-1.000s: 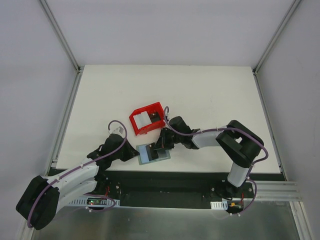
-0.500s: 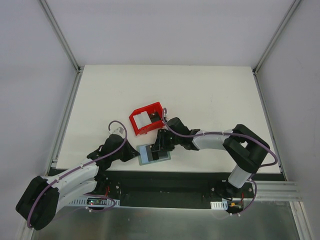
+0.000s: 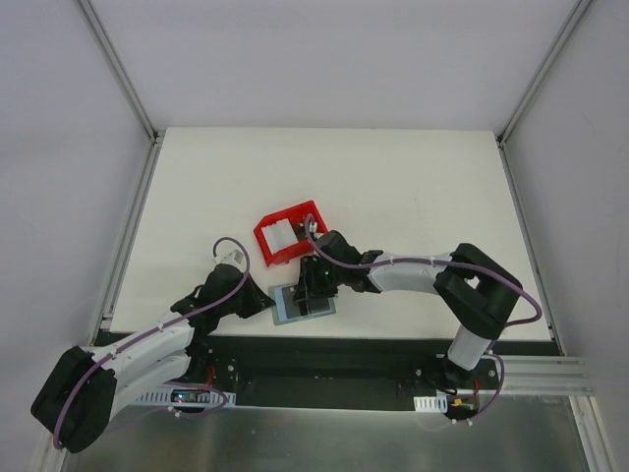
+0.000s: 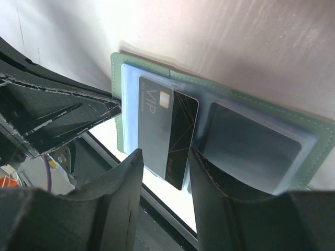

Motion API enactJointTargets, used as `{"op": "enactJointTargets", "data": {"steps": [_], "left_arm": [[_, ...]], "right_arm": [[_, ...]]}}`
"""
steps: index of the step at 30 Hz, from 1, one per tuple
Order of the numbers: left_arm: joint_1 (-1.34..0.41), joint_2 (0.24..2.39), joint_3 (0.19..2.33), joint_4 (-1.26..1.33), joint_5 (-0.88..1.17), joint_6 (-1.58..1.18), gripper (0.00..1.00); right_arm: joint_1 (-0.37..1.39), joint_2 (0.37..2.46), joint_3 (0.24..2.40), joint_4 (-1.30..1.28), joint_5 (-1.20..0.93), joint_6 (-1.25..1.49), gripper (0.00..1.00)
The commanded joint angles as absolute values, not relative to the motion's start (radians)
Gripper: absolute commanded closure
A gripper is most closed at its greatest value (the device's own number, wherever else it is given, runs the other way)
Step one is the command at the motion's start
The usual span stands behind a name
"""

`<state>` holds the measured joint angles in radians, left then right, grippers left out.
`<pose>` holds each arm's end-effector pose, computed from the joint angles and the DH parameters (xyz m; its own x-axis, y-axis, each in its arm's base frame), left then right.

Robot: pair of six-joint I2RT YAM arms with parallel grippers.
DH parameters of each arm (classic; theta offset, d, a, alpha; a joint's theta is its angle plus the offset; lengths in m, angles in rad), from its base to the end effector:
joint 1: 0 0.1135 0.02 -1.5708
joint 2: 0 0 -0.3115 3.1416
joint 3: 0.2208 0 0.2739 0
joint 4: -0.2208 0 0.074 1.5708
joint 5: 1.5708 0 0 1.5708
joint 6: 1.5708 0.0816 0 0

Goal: Put the credit cards into the card holder
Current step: Insert the credit card into the card holder.

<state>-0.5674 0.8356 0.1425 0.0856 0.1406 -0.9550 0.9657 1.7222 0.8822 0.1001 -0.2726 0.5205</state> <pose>0.1474 -0.1075 0.1316 -0.7916 -0.4539 -0.4090 -0.0295 0.6970 -0.7165 0.2110 0.3437 0.1596 -0.7829 -0.2899 -0.5505 -0.5946 0.6092 0.5248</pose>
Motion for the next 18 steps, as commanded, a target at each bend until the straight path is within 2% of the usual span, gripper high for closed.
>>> {"op": "enactJointTargets", "data": {"steps": [1, 18], "left_arm": [[-0.558, 0.845, 0.130, 0.069, 0.141, -0.953, 1.00], [-0.558, 0.836, 0.124, 0.078, 0.150, -0.962, 1.00]], "right_arm": [[0.989, 1.736, 0.936, 0.043, -0.258, 0.492, 0.57], [1.020, 1.786, 1.025, 0.048, -0.318, 0.494, 0.59]]}}
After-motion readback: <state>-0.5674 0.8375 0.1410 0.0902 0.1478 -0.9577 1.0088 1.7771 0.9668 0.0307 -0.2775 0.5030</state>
